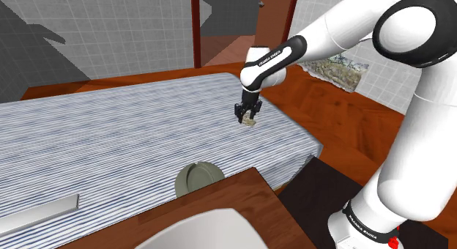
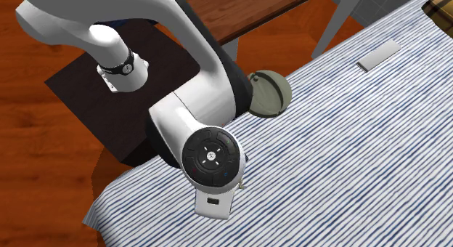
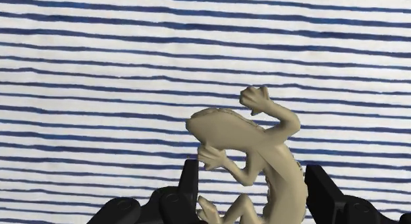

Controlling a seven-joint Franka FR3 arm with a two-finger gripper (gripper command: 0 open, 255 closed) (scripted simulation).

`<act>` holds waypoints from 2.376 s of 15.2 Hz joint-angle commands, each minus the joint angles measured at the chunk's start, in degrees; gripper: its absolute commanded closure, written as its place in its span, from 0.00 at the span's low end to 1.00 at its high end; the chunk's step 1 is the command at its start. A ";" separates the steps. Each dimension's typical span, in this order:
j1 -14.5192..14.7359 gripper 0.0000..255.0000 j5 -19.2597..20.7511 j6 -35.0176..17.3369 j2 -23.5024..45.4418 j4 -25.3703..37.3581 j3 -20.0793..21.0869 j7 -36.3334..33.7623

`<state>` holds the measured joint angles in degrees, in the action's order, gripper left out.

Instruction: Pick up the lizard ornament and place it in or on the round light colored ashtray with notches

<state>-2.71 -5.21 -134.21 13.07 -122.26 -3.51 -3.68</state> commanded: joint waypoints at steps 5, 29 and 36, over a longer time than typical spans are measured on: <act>5.11 1.00 0.65 -2.54 -3.35 -5.39 2.99 -8.46; 23.06 1.00 4.31 -5.77 -1.55 -5.38 15.20 -41.01; 23.42 1.00 5.44 -10.62 2.69 -6.05 14.76 -41.61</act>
<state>20.59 0.07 -144.03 15.21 -128.11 11.29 -45.11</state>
